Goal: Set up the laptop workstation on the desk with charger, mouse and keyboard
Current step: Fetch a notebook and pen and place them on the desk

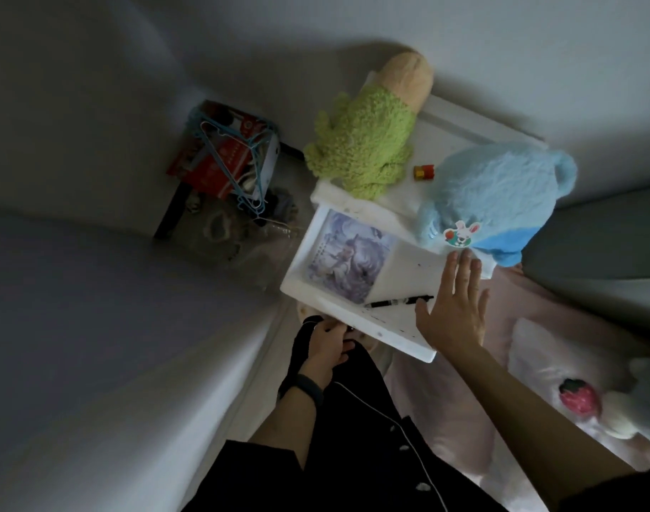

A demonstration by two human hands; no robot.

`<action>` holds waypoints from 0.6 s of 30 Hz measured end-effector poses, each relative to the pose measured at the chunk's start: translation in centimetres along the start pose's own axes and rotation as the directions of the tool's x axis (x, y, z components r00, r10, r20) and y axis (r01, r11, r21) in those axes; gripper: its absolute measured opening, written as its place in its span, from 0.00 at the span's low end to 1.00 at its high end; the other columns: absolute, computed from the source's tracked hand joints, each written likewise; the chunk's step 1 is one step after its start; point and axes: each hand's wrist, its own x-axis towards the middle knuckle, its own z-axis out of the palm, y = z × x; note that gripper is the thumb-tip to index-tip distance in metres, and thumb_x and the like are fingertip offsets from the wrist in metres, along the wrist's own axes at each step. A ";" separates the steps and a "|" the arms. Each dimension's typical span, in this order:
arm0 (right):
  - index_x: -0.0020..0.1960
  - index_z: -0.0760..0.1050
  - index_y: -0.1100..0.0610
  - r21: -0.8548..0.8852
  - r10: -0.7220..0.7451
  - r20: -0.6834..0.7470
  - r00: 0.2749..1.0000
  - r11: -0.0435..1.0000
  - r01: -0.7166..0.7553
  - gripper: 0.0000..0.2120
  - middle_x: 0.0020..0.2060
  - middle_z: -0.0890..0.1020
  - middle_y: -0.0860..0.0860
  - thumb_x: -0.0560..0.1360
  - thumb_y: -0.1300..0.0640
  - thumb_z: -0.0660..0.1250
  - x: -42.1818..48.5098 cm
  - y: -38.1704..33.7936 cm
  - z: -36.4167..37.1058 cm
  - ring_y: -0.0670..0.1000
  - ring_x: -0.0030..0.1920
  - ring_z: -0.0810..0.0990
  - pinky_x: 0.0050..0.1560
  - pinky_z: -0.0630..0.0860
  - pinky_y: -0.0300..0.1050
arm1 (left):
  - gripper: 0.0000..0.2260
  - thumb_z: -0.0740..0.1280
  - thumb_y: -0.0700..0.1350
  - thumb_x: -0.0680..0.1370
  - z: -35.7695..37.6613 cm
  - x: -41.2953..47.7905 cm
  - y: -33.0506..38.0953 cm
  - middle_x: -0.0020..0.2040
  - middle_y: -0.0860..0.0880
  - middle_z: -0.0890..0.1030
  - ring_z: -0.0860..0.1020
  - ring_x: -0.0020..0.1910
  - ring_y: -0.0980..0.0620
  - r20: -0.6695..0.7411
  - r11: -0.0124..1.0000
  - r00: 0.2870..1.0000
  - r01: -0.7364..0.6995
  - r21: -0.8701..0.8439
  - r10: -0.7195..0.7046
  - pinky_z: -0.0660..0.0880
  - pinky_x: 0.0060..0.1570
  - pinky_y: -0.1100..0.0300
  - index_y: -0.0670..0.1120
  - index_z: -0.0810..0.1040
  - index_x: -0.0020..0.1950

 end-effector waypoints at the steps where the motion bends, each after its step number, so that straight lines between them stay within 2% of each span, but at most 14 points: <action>1: 0.81 0.36 0.55 0.020 -0.011 -0.012 1.000 1.000 0.011 0.48 0.82 0.39 0.51 0.75 0.49 0.66 0.0 0.1 0.2 0.54 0.81 0.39 0.77 0.52 0.67 | 0.07 0.64 0.48 0.81 -0.8 -0.2 0.3 0.45 0.50 0.83 0.80 0.40 0.51 0.000 1.000 1.000 -0.008 0.025 0.008 0.75 0.40 0.58 0.47 0.76 0.55; 3: 0.82 0.42 0.55 0.056 -0.035 -0.072 0.997 0.998 0.039 0.46 0.82 0.45 0.53 0.74 0.51 0.67 0.0 0.5 0.3 0.56 0.81 0.44 0.76 0.55 0.68 | 0.04 0.63 0.49 0.81 -2.3 -0.5 1.0 0.46 0.50 0.83 0.80 0.40 0.51 -0.032 0.994 0.997 -0.062 0.090 0.065 0.75 0.42 0.57 0.50 0.75 0.50; 5: 0.80 0.54 0.58 0.100 -0.078 -0.210 0.975 0.990 0.101 0.41 0.80 0.55 0.58 0.73 0.54 0.70 -0.4 0.6 0.5 0.62 0.79 0.55 0.72 0.61 0.68 | 0.07 0.64 0.51 0.80 -3.9 -0.7 1.6 0.46 0.51 0.84 0.82 0.41 0.52 -0.092 0.970 0.981 -0.149 0.192 0.169 0.76 0.45 0.56 0.49 0.77 0.48; 7: 0.74 0.65 0.61 0.158 -0.102 -0.330 0.938 0.974 0.162 0.33 0.75 0.64 0.61 0.72 0.58 0.72 -1.3 0.3 1.1 0.66 0.72 0.65 0.66 0.68 0.66 | 0.08 0.65 0.51 0.79 -4.9 -0.8 2.5 0.42 0.52 0.84 0.83 0.40 0.52 -0.127 0.931 0.948 -0.251 0.264 0.292 0.79 0.50 0.53 0.47 0.79 0.47; 8: 0.71 0.69 0.61 0.204 -0.084 -0.340 0.937 0.966 0.160 0.29 0.73 0.67 0.62 0.72 0.59 0.72 -1.7 0.1 1.6 0.67 0.69 0.68 0.63 0.70 0.65 | 0.08 0.65 0.51 0.79 -4.9 -0.9 3.1 0.40 0.53 0.84 0.83 0.41 0.52 -0.120 0.914 0.935 -0.289 0.285 0.333 0.79 0.52 0.51 0.47 0.79 0.46; 10: 0.67 0.73 0.62 0.366 0.011 -0.232 0.973 0.927 0.077 0.24 0.68 0.72 0.62 0.73 0.61 0.72 -2.3 -0.6 2.6 0.65 0.65 0.73 0.63 0.72 0.60 | 0.08 0.66 0.53 0.76 -4.2 -1.1 4.6 0.39 0.53 0.84 0.83 0.44 0.52 -0.072 0.880 0.915 -0.357 0.311 0.397 0.79 0.54 0.49 0.49 0.78 0.45; 12: 0.67 0.73 0.60 0.547 0.177 0.042 0.983 0.820 -0.170 0.22 0.65 0.76 0.58 0.75 0.58 0.71 -2.1 -1.5 2.8 0.59 0.63 0.77 0.63 0.73 0.52 | 0.06 0.65 0.54 0.76 -2.8 -1.3 6.4 0.41 0.55 0.82 0.81 0.45 0.55 -0.002 0.821 0.890 -0.419 0.389 0.456 0.77 0.54 0.54 0.53 0.77 0.45; 14: 0.69 0.72 0.58 0.585 0.319 0.324 0.891 0.672 -0.453 0.23 0.64 0.78 0.54 0.76 0.52 0.70 -1.3 -2.3 3.3 0.57 0.63 0.78 0.63 0.71 0.49 | 0.04 0.64 0.51 0.79 -1.2 -1.0 8.3 0.45 0.56 0.80 0.78 0.46 0.57 0.058 0.754 0.874 -0.447 0.481 0.482 0.73 0.50 0.58 0.53 0.76 0.48; 15: 0.70 0.71 0.58 0.583 0.362 0.412 0.836 0.601 -0.547 0.25 0.63 0.79 0.54 0.76 0.50 0.70 -0.8 -2.6 3.8 0.57 0.63 0.78 0.64 0.72 0.49 | 0.03 0.64 0.49 0.80 -0.3 -0.5 9.1 0.46 0.53 0.80 0.78 0.47 0.54 0.089 0.720 0.867 -0.460 0.520 0.489 0.73 0.49 0.57 0.52 0.75 0.49; 17: 0.70 0.69 0.58 0.587 0.413 0.502 0.760 0.483 -0.650 0.31 0.61 0.82 0.56 0.73 0.45 0.71 0.6 -3.0 4.8 0.59 0.60 0.80 0.64 0.75 0.53 | 0.02 0.65 0.48 0.79 1.0 1.0 10.5 0.52 0.48 0.79 0.78 0.51 0.49 0.116 0.657 0.855 -0.469 0.591 0.506 0.76 0.54 0.50 0.52 0.74 0.50; 18: 0.69 0.69 0.57 0.583 0.437 0.518 0.735 0.448 -0.678 0.33 0.59 0.82 0.58 0.70 0.42 0.71 1.2 -3.2 5.3 0.60 0.59 0.81 0.63 0.76 0.55 | 0.09 0.66 0.49 0.77 1.4 2.2 10.9 0.58 0.45 0.78 0.77 0.57 0.46 0.100 0.644 0.860 -0.447 0.620 0.501 0.75 0.59 0.47 0.50 0.75 0.56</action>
